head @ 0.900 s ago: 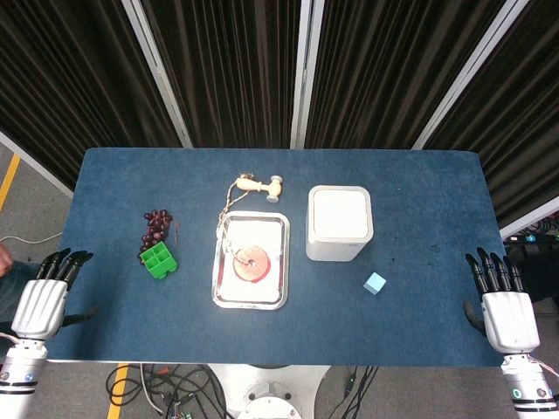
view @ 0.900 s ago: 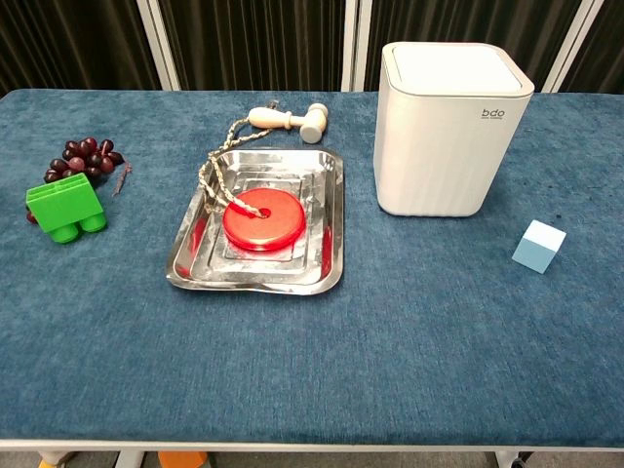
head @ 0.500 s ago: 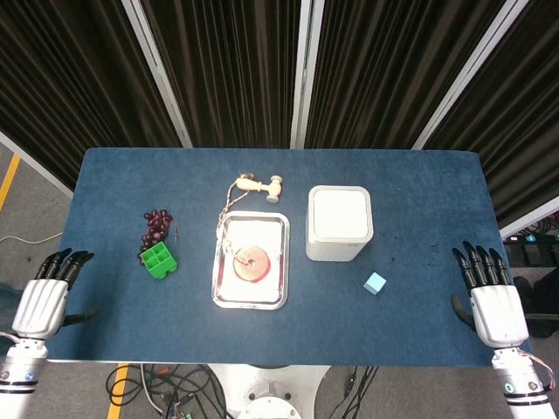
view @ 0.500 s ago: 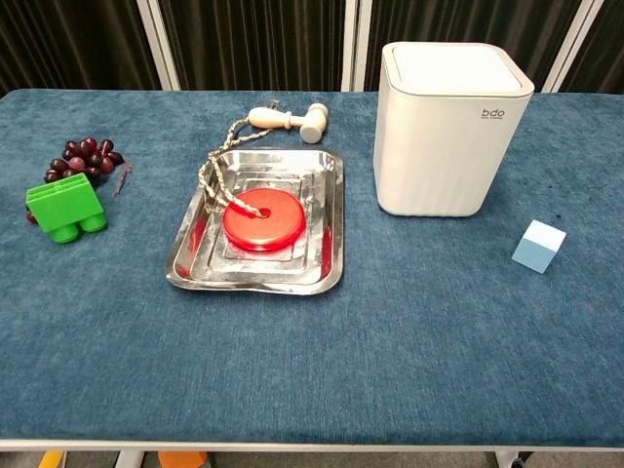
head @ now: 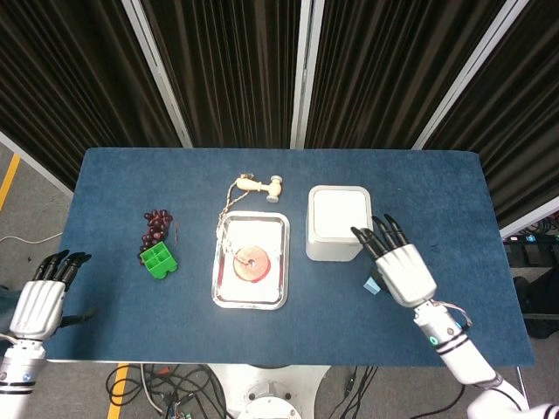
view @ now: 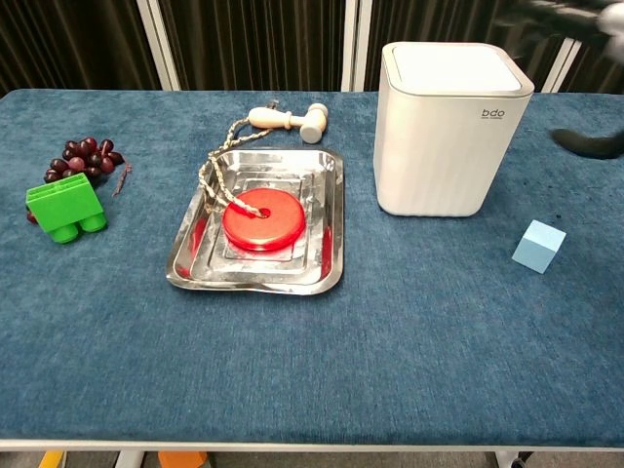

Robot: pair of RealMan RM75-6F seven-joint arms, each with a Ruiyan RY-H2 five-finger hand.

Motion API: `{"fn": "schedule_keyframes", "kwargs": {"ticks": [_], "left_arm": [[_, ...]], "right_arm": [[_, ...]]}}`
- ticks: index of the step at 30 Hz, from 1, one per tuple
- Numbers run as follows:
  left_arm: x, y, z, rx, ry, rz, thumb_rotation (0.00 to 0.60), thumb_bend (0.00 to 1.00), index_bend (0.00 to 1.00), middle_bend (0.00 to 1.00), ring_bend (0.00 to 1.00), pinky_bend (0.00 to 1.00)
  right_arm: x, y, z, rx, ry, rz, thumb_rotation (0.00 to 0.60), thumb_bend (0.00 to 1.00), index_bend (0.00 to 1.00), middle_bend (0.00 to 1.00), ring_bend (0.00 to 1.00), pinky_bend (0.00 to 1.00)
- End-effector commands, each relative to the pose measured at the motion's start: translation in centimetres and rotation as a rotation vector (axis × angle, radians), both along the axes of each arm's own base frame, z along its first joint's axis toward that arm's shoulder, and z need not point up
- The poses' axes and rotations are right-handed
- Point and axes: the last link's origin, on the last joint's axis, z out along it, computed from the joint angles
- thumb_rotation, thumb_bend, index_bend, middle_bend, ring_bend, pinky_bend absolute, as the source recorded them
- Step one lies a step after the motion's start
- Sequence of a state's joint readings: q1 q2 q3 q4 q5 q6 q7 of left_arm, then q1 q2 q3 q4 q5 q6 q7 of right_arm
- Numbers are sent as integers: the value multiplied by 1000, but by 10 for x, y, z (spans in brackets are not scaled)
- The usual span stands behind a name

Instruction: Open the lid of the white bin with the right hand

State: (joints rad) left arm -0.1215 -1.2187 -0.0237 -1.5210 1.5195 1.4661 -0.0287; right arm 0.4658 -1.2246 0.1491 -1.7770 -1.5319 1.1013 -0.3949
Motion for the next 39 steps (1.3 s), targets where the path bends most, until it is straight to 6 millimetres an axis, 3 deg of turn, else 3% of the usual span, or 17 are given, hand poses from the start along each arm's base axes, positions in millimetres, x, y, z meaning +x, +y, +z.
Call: {"fn": "schedule_keyframes", "kwargs": {"ticks": [1,6,14,19,24,26,34,39], "left_arm": [[-2,0,1,3,-2,5,600,42,164,138,72,114],[-3,0,1,2,-3,4,600,42,164,138,72,114],[-4,-1,1,1,-3,4,600,42,164,138,72,114],[-3,0,1,-1,-1,0,600,42,164,138,72,114],[-2,1,0,1,-2,-1,600,42,164,138,72,114],[-2,1,-1,-1,-2,-1,600,42,164,138,72,114],[1,1,-4,-13,2,-9,600,42,164,138,72,113],[5,1,-7,-22,6,-14,600,42,165,138,73,114]], "right_arm": [[19,-16,-19,35,-17,9,600,261,0,233,0,0],[28,-25,-35,65,-26,10,600,265,0,233,0,0],[22,-20,-42,86,-22,-16,600,266,0,297,0,0],[28,-19,-32,54,-75,19,600,264,0,281,0,0],[37,-11,-4,-45,-161,116,600,270,0,144,0,0],[31,1,4,-53,-156,126,600,276,0,119,0,0],[-40,63,21,-27,-21,-30,600,212,0,91,0,3],[-70,72,9,55,28,-158,600,220,34,196,137,189]]}}
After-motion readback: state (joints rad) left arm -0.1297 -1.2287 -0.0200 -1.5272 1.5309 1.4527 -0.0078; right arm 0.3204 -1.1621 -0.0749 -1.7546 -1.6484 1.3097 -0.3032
